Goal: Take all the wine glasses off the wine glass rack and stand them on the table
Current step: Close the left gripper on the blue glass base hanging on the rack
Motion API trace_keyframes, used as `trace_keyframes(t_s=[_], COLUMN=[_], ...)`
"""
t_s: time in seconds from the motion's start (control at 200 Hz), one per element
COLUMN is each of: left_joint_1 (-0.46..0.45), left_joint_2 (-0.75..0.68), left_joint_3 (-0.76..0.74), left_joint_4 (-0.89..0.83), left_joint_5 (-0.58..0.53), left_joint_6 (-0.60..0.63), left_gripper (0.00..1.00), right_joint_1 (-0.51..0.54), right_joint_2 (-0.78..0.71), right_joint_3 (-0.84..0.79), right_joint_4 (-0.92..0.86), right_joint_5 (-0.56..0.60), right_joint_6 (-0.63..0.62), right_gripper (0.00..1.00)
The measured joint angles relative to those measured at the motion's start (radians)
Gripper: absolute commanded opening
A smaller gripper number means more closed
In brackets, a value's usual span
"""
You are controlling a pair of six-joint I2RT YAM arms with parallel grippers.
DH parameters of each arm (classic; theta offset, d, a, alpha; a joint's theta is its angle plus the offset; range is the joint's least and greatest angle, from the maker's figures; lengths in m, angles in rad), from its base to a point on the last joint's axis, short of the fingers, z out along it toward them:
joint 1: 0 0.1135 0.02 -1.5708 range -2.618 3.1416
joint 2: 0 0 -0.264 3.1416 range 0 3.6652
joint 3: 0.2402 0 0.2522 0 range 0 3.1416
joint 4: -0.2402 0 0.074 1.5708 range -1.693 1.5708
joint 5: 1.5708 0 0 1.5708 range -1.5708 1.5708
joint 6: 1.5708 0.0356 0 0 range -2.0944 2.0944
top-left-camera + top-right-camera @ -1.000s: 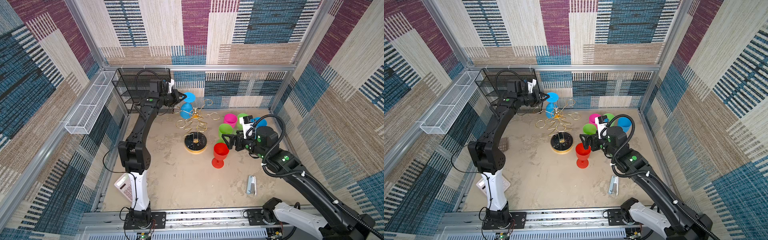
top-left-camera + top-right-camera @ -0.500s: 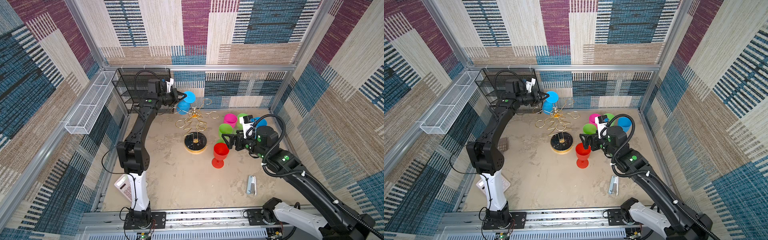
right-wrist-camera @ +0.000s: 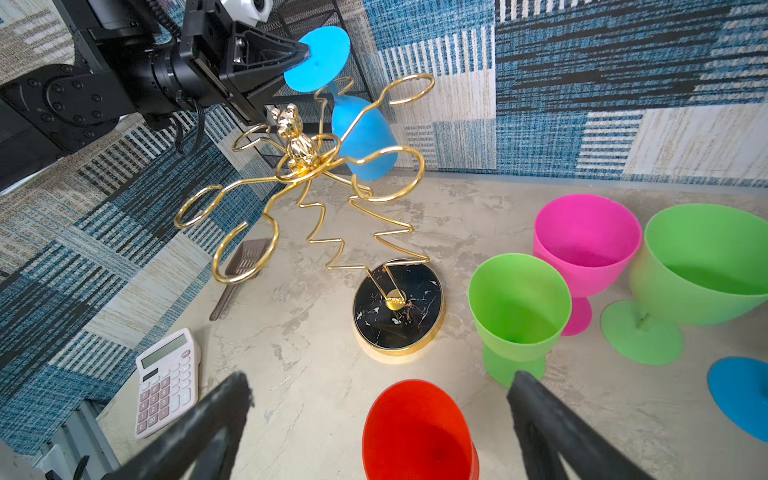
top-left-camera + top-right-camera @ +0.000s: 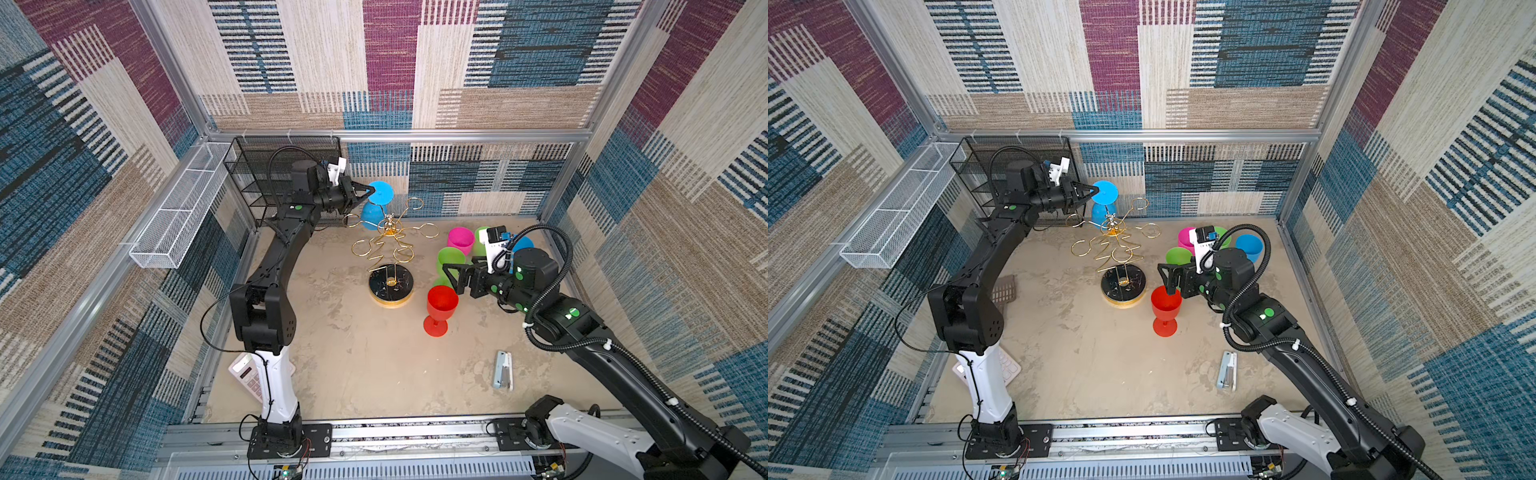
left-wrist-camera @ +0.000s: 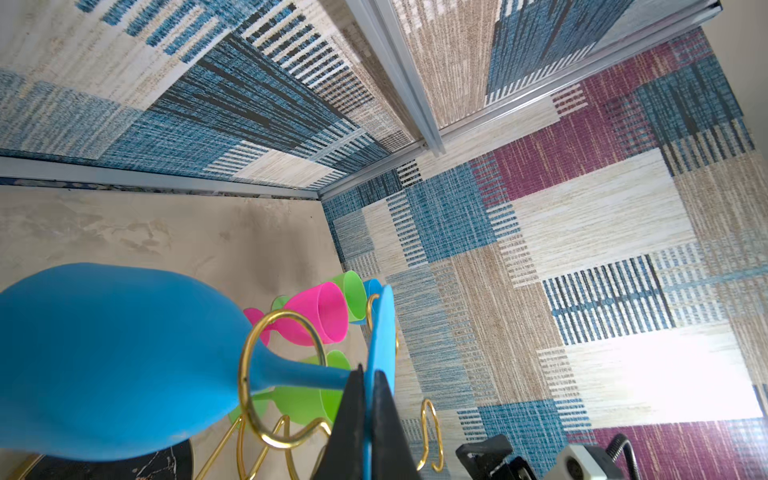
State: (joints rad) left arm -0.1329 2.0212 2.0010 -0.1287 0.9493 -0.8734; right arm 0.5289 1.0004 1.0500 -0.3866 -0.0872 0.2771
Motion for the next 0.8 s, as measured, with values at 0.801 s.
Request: trace_keyframes(t_s=[0.801], left_joint_1=[-0.008], left_joint_2=[-0.066], left_joint_3=[-0.047], left_joint_4=[-0.122], left_joint_5=[0.024], left_joint_6=[0.135], left_gripper=[0.0], right_joint_1=[0.0], right_joint_2=[0.002], right_joint_3=[0.023], right_joint_4=[0.0], right_joint_5=[-0.008], right_joint_6=[0.002], right_gripper=[0.99])
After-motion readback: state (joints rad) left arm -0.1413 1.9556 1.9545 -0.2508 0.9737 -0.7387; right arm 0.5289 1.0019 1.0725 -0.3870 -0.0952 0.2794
